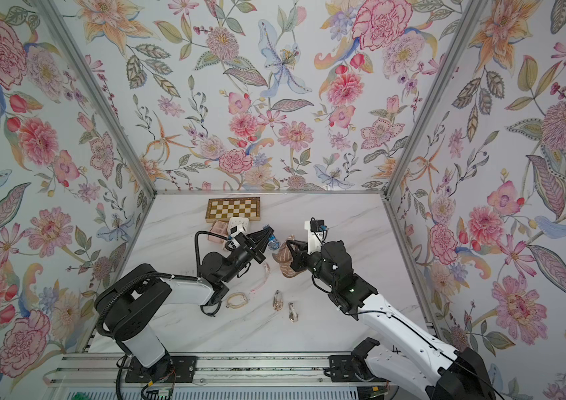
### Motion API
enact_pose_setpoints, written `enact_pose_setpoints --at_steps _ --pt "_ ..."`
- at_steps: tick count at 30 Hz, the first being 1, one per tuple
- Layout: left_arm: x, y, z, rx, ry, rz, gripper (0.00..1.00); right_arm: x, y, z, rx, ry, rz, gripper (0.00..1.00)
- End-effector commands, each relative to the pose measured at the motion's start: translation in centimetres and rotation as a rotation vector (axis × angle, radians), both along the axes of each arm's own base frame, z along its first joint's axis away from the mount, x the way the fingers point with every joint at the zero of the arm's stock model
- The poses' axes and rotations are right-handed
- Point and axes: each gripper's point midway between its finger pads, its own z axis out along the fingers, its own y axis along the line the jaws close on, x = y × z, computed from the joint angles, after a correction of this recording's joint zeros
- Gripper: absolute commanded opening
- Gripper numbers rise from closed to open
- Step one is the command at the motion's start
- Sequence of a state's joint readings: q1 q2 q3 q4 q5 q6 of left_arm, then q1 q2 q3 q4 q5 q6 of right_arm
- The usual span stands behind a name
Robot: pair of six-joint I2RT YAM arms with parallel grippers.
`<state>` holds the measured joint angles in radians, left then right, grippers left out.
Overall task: Wipe the watch dial
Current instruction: Wipe the dirt from the watch dial.
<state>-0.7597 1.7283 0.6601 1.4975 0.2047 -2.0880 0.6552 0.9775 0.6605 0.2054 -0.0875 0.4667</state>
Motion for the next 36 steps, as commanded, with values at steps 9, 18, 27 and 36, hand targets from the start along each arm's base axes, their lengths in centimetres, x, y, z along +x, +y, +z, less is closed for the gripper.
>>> enact_pose_setpoints --at_steps 9,18,27,36 --pt "-0.8 -0.4 2.6 -0.08 -0.044 -0.048 0.0 -2.5 2.7 0.3 -0.022 -0.013 0.099 0.0" --pt "-1.3 -0.2 2.6 -0.068 -0.05 -0.05 0.0 -0.4 4.2 0.7 -0.005 -0.034 0.105 0.0" --pt "-1.5 -0.6 1.9 -0.051 -0.052 -0.069 0.0 0.6 4.4 3.7 0.028 -0.076 0.114 0.0" --pt "-1.8 -1.7 1.3 -0.028 -0.067 -0.103 0.0 0.3 4.4 6.2 0.069 -0.102 0.121 0.0"
